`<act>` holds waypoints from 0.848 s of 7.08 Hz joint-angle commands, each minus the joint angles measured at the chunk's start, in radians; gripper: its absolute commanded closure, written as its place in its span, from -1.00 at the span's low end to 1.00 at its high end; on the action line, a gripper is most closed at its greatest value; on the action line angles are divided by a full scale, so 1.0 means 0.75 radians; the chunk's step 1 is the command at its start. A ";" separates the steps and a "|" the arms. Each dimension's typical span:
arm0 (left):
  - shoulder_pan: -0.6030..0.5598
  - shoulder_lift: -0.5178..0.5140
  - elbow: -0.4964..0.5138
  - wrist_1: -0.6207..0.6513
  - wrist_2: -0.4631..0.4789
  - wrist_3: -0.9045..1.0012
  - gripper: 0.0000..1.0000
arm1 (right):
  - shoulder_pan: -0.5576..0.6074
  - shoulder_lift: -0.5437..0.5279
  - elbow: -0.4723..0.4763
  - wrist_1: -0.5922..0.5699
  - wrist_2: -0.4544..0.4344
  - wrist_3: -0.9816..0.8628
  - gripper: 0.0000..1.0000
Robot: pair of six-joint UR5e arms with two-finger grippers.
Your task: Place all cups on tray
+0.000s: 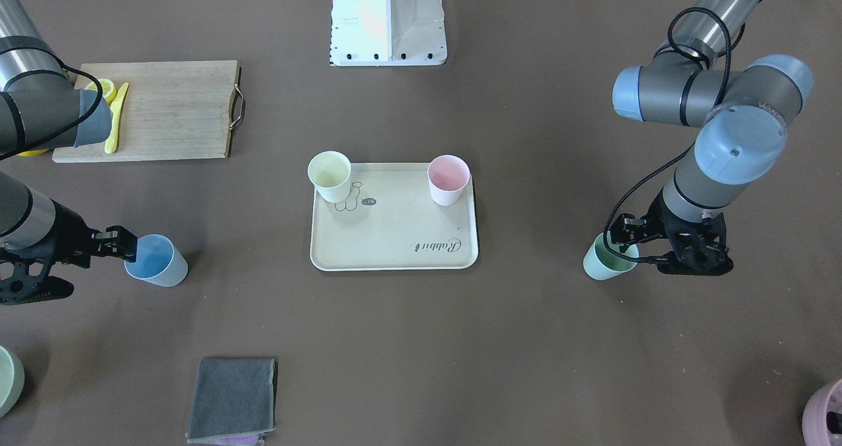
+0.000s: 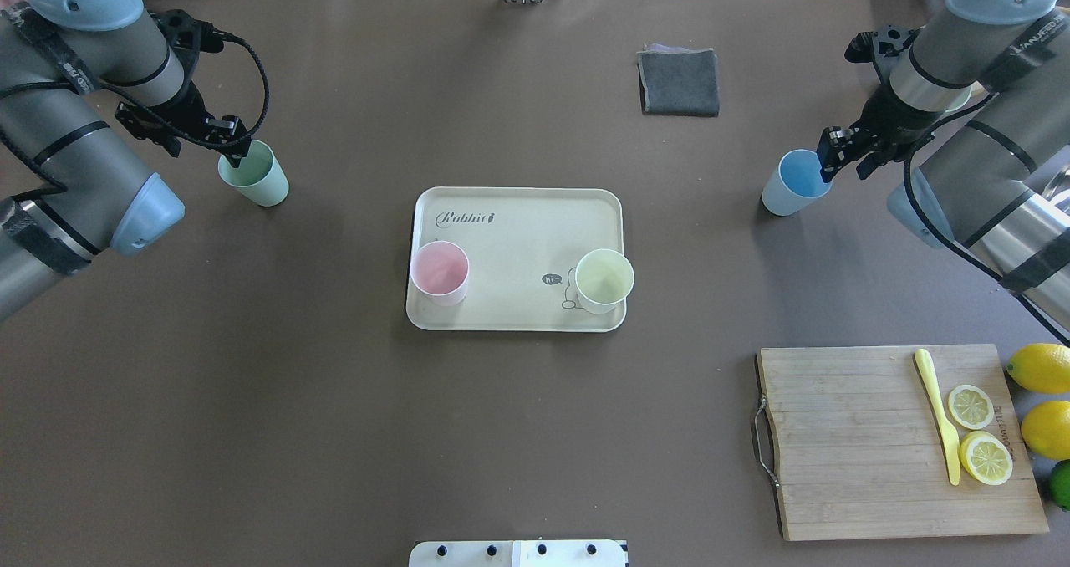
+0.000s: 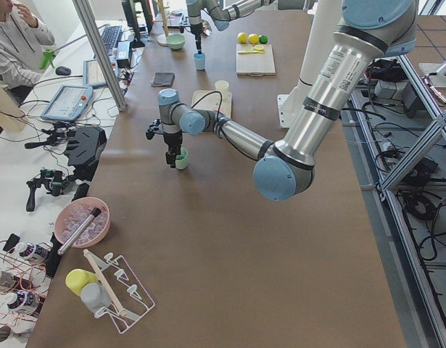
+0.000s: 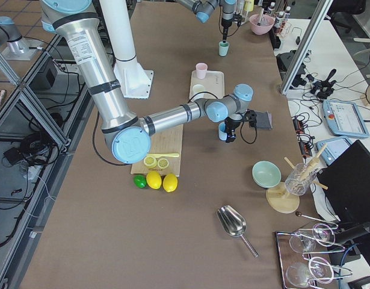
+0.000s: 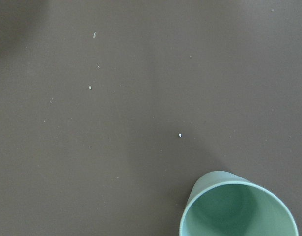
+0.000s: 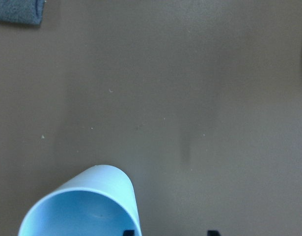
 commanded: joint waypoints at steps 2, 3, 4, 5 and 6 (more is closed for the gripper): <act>0.028 0.006 0.049 -0.060 -0.002 -0.011 0.41 | -0.008 0.001 -0.003 0.000 -0.001 -0.009 1.00; 0.035 0.000 0.051 -0.062 -0.004 -0.011 0.99 | -0.008 0.003 0.001 0.000 0.003 -0.009 1.00; 0.031 -0.002 0.045 -0.058 -0.044 -0.005 1.00 | -0.006 0.025 0.018 -0.004 0.011 0.005 1.00; 0.018 -0.009 0.045 -0.050 -0.122 -0.005 1.00 | -0.008 0.058 0.022 -0.012 0.013 0.033 1.00; -0.004 -0.059 0.043 -0.040 -0.191 -0.017 1.00 | -0.010 0.085 0.062 -0.018 0.015 0.119 1.00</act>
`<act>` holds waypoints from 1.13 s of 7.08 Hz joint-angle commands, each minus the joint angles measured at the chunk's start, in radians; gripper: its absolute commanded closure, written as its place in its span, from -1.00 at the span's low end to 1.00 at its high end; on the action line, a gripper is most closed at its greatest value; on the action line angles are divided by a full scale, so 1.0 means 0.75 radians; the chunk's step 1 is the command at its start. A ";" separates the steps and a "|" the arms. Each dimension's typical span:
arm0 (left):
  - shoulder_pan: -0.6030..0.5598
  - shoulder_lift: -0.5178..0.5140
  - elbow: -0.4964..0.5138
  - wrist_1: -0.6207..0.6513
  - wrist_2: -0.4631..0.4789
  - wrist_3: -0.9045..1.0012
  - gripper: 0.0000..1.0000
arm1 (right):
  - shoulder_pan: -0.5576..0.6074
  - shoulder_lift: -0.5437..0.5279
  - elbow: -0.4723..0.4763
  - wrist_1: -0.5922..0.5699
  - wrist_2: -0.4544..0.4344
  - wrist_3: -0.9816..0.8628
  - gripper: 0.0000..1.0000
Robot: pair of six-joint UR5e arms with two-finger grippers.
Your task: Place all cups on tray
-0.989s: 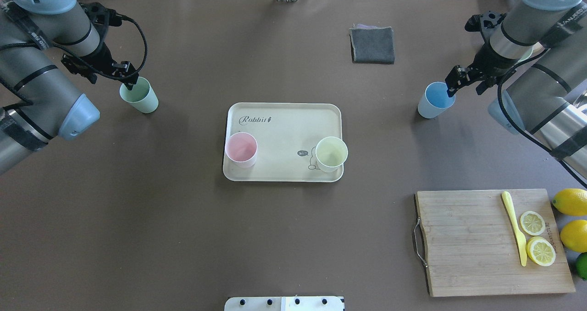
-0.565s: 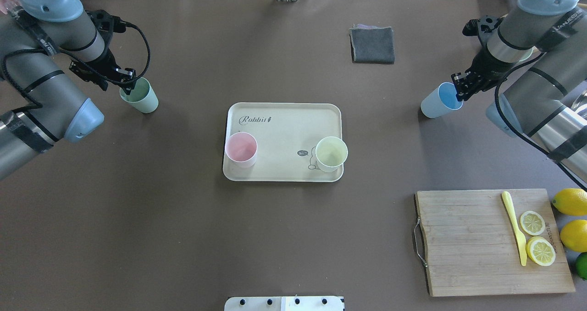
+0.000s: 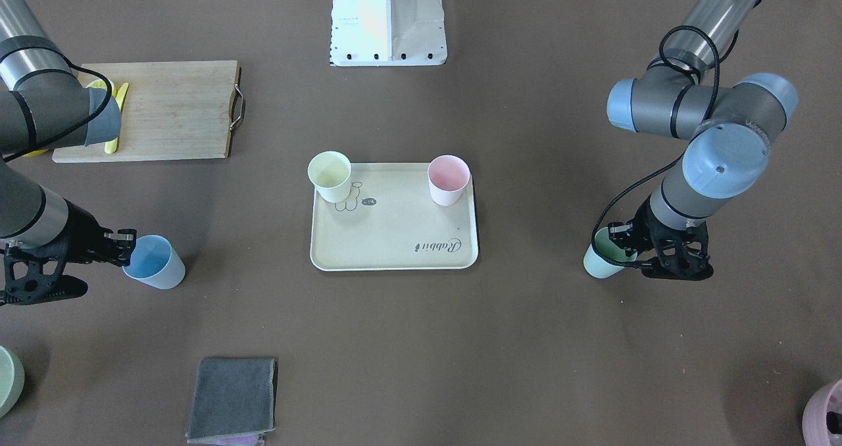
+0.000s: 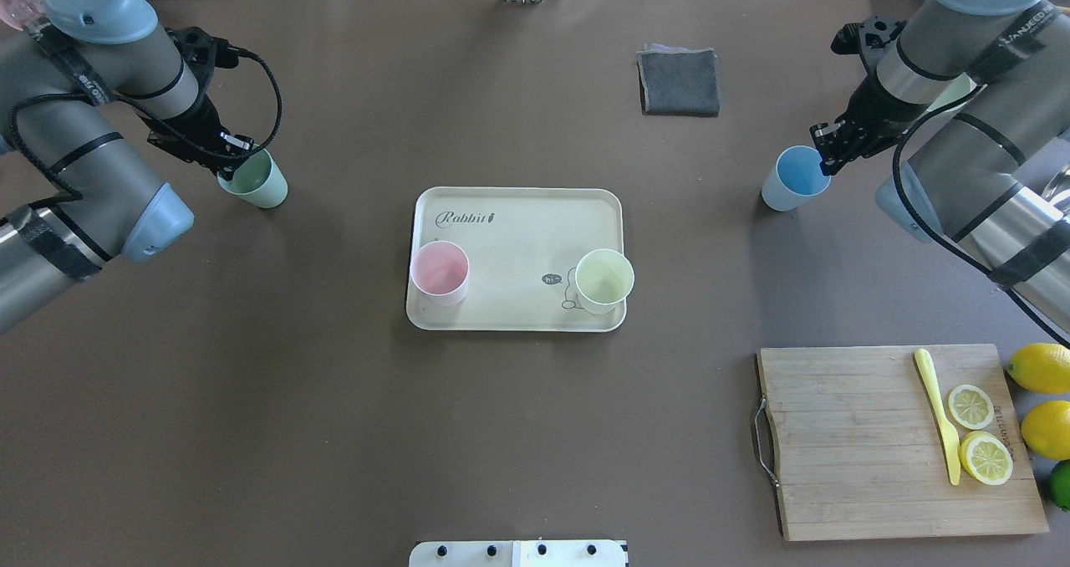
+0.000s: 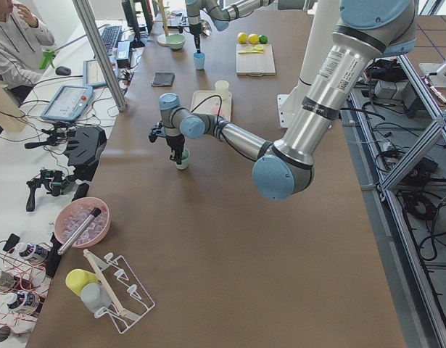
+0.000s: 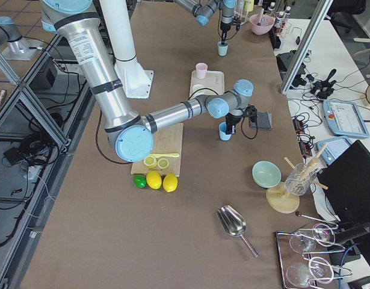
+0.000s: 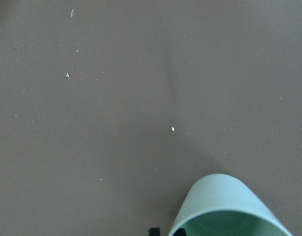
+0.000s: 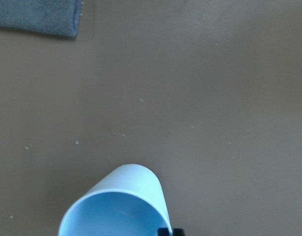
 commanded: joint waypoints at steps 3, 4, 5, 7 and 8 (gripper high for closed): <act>0.033 -0.202 -0.025 0.031 -0.128 -0.298 1.00 | -0.191 0.210 0.067 -0.002 0.003 0.463 1.00; 0.100 -0.257 -0.019 0.031 -0.118 -0.411 1.00 | -0.265 0.276 0.065 0.007 -0.019 0.584 1.00; 0.156 -0.294 -0.011 0.029 -0.109 -0.489 1.00 | -0.324 0.315 0.061 0.009 -0.048 0.656 1.00; 0.250 -0.329 0.020 0.008 0.009 -0.581 1.00 | -0.413 0.336 0.059 0.013 -0.139 0.718 1.00; 0.273 -0.358 0.047 0.006 0.011 -0.604 1.00 | -0.421 0.336 0.059 0.011 -0.150 0.720 1.00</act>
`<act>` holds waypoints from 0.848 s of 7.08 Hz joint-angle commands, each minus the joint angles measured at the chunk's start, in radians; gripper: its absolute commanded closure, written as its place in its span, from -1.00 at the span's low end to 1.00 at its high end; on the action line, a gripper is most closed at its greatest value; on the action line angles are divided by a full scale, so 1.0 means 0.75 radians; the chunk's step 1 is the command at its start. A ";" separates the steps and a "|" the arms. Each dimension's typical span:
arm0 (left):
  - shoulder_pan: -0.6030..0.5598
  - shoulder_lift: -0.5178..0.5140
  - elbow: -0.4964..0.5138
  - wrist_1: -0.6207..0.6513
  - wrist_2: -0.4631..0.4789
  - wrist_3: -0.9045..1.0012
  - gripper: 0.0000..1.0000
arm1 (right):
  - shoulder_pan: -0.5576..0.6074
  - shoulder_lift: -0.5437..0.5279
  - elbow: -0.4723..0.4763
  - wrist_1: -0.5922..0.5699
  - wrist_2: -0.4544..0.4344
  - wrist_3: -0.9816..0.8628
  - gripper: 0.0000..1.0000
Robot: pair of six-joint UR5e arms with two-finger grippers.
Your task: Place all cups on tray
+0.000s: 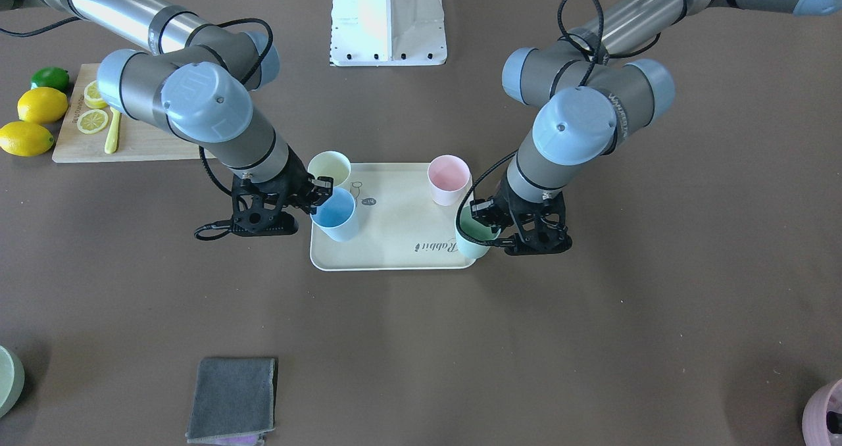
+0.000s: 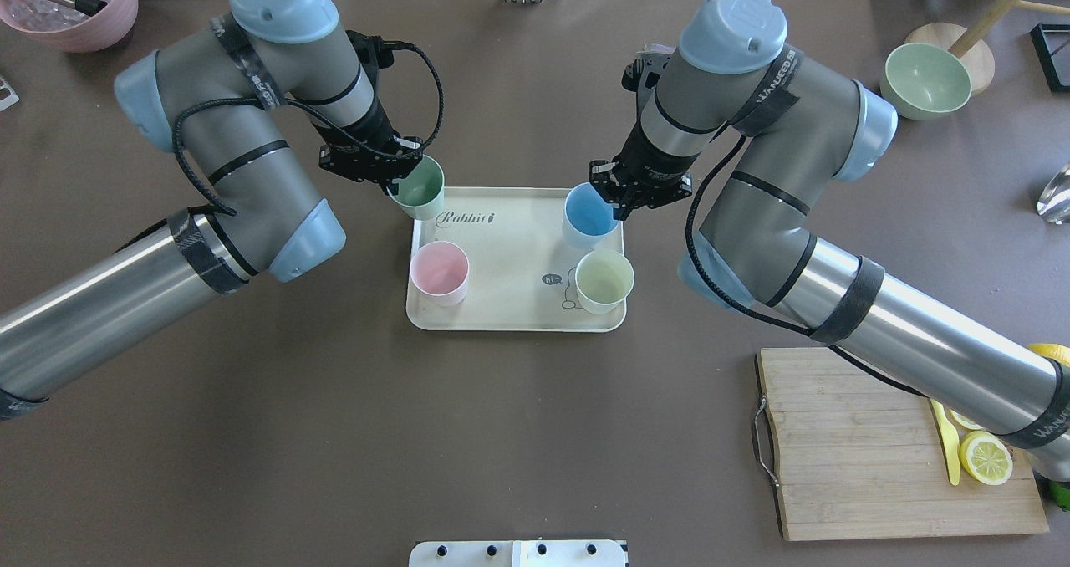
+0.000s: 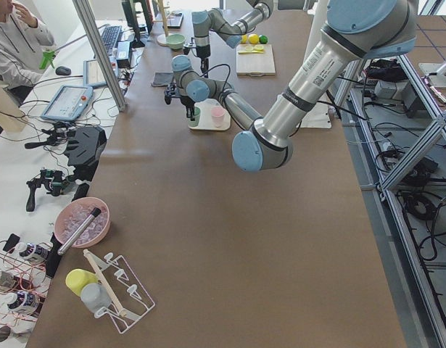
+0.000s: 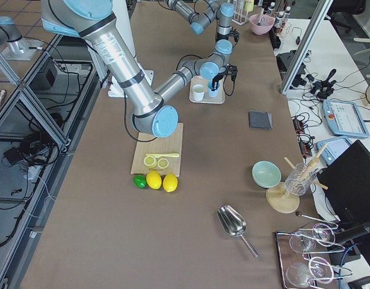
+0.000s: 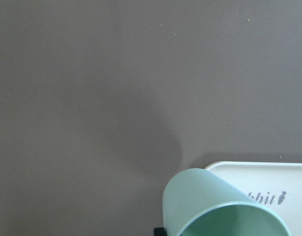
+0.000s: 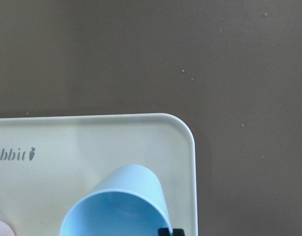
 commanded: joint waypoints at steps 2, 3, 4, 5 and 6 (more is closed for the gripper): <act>0.080 -0.046 0.073 -0.077 0.045 -0.105 1.00 | -0.049 0.010 0.003 0.000 -0.099 0.013 0.62; 0.087 -0.046 0.075 -0.077 0.048 -0.108 0.10 | -0.047 0.008 0.011 0.000 -0.101 -0.001 -0.98; 0.087 -0.044 0.073 -0.079 0.048 -0.102 -0.95 | -0.028 0.001 0.056 -0.004 -0.089 -0.005 -1.00; 0.076 -0.044 0.063 -0.077 0.048 -0.095 -0.96 | 0.014 -0.027 0.119 -0.021 -0.059 -0.005 -1.00; 0.034 -0.028 0.030 -0.065 0.040 -0.091 -0.96 | 0.076 -0.128 0.191 -0.019 -0.002 -0.025 -1.00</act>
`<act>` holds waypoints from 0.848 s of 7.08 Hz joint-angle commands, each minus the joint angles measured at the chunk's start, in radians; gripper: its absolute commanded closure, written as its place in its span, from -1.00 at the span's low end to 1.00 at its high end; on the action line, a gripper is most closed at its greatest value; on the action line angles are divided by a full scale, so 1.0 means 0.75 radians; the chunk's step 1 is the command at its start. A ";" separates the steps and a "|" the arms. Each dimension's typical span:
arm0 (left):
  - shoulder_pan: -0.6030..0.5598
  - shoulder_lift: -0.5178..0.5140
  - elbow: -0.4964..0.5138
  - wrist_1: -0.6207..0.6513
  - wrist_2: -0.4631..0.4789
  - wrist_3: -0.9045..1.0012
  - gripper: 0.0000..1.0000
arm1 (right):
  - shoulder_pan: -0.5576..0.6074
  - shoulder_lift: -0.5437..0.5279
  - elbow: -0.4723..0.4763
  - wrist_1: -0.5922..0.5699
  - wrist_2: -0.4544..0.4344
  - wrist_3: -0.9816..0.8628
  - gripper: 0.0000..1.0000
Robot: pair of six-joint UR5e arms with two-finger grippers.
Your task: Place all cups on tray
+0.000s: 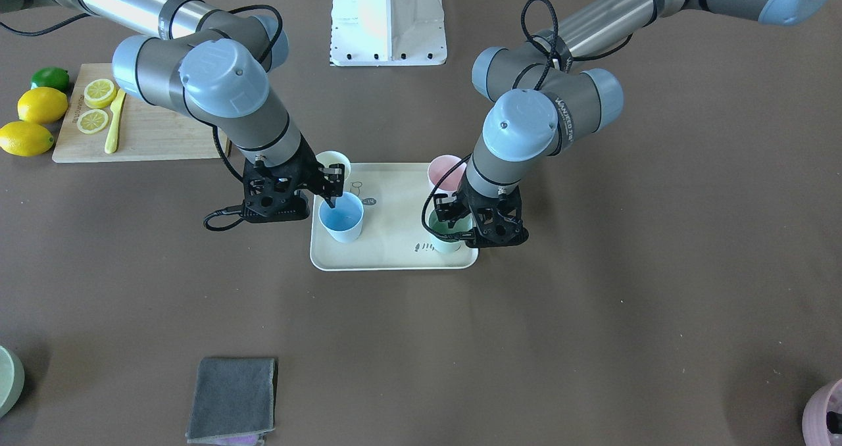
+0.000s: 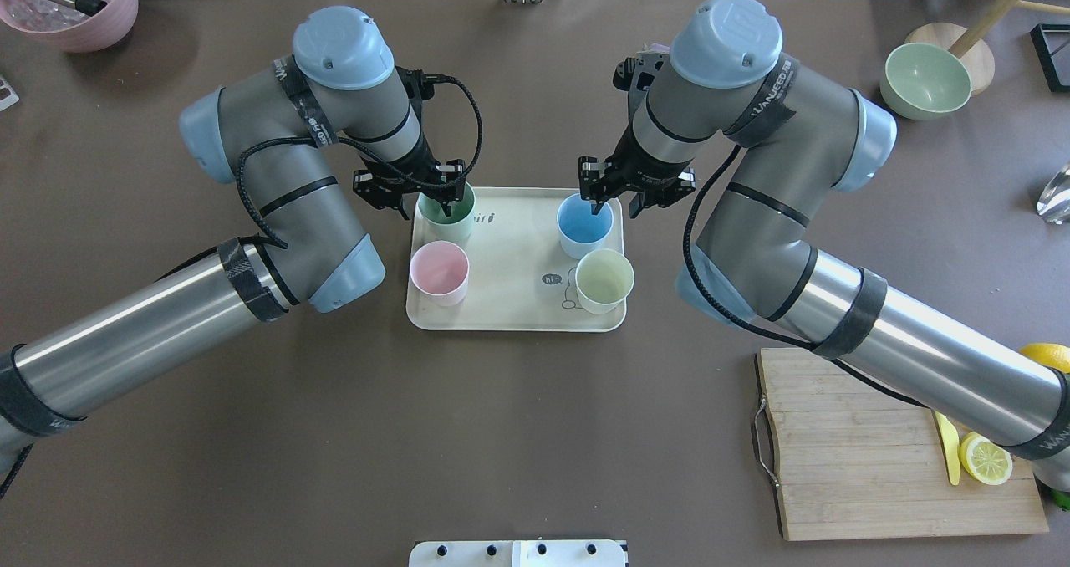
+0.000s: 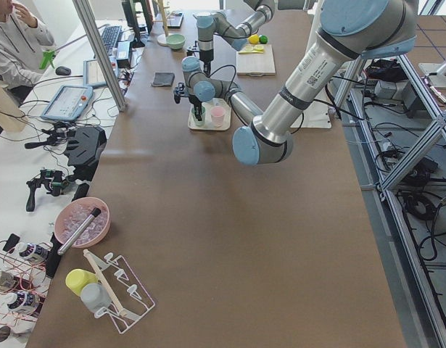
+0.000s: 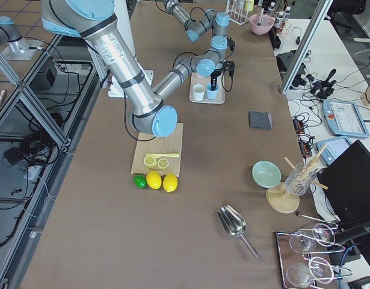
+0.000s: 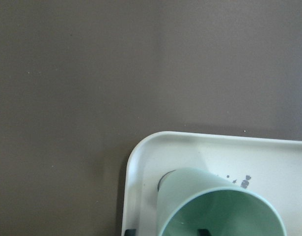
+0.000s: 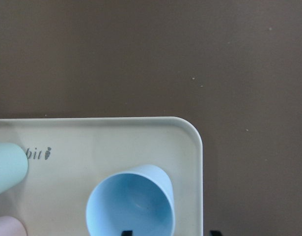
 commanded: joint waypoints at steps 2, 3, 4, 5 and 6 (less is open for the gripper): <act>-0.124 0.224 -0.251 0.084 -0.010 0.198 -0.96 | 0.280 -0.313 0.176 -0.006 0.178 -0.321 -1.00; -0.198 0.333 -0.376 0.168 -0.010 0.388 -0.96 | 0.368 -0.412 0.185 -0.006 0.197 -0.501 -1.00; -0.275 0.487 -0.495 0.193 -0.008 0.552 -0.96 | 0.430 -0.524 0.174 -0.006 0.197 -0.714 -1.00; -0.365 0.641 -0.571 0.189 -0.008 0.732 -0.96 | 0.507 -0.629 0.164 -0.004 0.197 -0.904 -1.00; -0.478 0.746 -0.584 0.185 -0.014 0.918 -0.96 | 0.567 -0.694 0.162 -0.004 0.199 -0.989 -1.00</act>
